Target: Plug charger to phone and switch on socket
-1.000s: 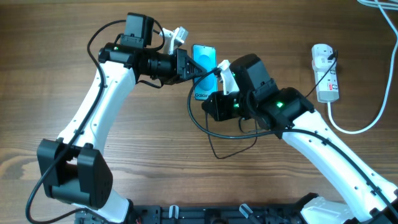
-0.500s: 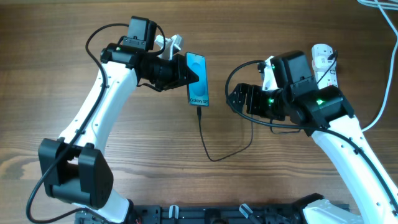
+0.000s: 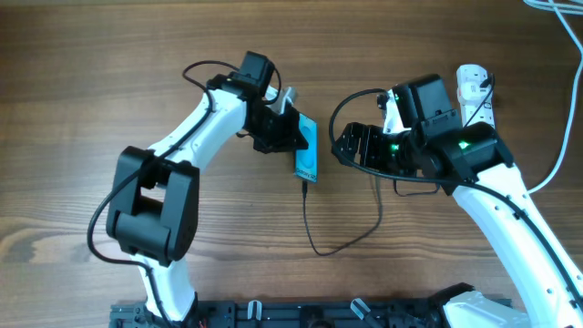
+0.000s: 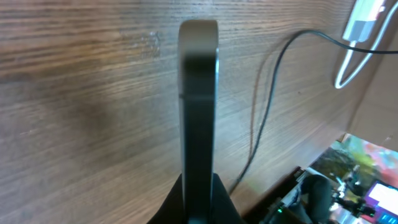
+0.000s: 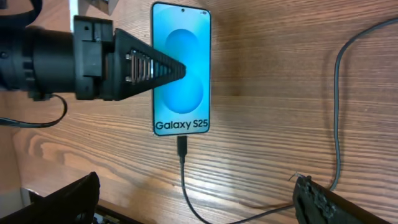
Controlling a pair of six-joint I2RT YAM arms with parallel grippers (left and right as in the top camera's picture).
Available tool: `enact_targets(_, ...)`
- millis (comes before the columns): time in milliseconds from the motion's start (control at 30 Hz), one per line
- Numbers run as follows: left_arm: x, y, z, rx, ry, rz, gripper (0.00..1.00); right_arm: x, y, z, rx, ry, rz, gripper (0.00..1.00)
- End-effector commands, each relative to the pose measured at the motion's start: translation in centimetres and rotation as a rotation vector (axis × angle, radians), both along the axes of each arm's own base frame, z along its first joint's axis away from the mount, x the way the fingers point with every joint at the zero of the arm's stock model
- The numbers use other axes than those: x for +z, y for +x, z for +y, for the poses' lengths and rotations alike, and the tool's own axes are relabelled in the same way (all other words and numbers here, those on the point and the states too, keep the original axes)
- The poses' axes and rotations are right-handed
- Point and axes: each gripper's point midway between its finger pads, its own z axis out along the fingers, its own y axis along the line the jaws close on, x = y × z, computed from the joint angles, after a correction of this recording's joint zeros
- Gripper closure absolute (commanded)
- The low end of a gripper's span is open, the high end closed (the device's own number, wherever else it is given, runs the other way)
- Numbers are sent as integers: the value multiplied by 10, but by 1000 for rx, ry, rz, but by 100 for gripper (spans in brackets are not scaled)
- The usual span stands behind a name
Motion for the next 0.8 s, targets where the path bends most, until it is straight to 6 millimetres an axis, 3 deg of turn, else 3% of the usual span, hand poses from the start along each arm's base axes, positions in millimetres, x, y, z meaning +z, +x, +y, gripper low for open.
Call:
enact_targets(0,-12,6,-2,6,17,-13,96,2,7,-4,-27,-24,-16,0)
enact_targets(367,-30,13,-8,20,10,-5,95,2,6,-4,-27,-24,-12,0)
enact_targets(767,-61,18,2,32,95,-2,92,2,6,-4,-29,-24,-10,0)
